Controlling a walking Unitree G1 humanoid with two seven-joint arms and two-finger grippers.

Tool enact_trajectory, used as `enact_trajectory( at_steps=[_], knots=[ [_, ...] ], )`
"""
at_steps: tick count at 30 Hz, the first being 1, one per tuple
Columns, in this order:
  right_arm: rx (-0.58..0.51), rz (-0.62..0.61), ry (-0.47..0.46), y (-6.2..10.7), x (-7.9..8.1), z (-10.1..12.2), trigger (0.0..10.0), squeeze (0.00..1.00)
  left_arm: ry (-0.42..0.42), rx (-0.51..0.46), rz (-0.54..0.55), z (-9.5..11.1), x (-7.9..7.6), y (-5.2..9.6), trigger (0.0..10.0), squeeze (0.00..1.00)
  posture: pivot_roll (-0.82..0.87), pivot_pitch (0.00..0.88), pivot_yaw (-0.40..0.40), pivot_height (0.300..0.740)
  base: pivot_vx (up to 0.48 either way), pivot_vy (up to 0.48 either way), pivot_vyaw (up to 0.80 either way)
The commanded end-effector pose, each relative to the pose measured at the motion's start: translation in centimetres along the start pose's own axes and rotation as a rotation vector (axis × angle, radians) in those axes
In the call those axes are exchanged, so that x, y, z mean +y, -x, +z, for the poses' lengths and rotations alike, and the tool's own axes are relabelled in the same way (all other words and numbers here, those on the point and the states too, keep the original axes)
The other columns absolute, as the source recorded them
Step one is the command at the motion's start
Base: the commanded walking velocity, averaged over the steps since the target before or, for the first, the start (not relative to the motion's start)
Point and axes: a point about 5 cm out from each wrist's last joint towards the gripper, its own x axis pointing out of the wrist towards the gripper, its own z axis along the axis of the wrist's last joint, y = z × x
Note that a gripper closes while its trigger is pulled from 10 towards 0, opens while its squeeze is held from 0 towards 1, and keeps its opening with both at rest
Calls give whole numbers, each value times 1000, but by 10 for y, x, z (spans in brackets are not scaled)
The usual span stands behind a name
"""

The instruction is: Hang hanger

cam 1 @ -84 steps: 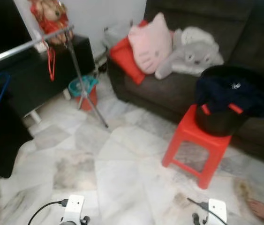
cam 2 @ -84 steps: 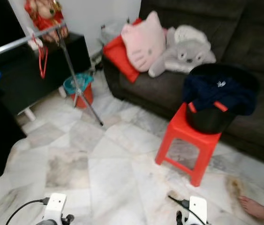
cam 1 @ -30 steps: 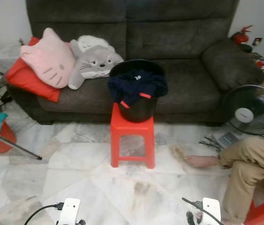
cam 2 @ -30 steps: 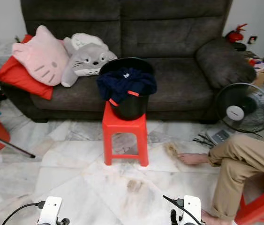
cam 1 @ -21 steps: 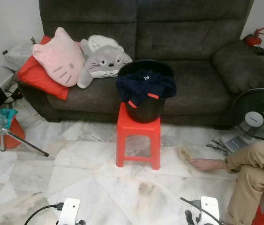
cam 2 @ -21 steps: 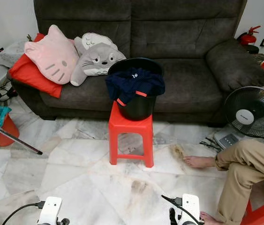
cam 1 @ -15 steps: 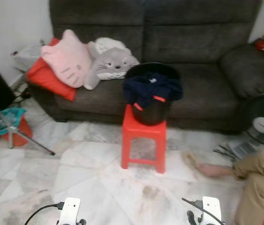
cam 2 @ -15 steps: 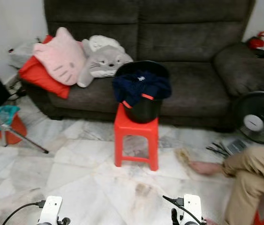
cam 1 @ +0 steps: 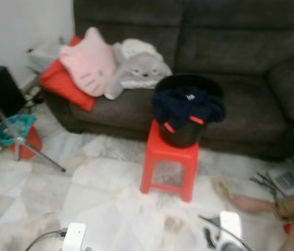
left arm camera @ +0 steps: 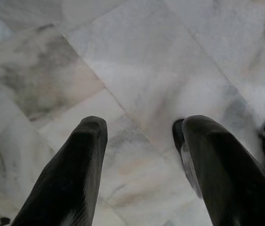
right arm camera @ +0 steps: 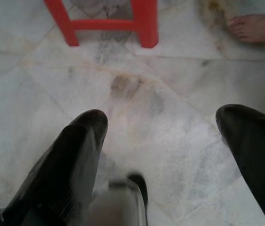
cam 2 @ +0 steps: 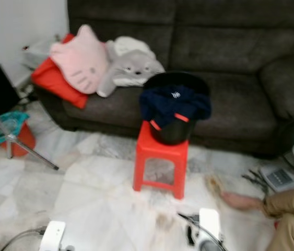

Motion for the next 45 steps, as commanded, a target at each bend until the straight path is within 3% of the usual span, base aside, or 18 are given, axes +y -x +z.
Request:
enact_trajectory(
  at_steps=[1, 32, 45],
  knots=[
    [23, -27, -7, 2, -9, -7, 10000, 0, 2, -7, -15, 3, -6, -1, 10000, 0, -183, 0, 68, 740, 270, 0, 0],
    [24, -31, -37, 2, -9, -8, 10000, 0, 3, -8, -16, 3, -6, -1, 10000, 0, -182, 0, 68, 740, 276, 0, 0],
    [-62, -45, -48, 3, -10, -2, 10000, 0, 3, -11, -13, 2, -6, -1, 10000, 0, -190, 0, 63, 740, 62, 0, 0]
  ],
)
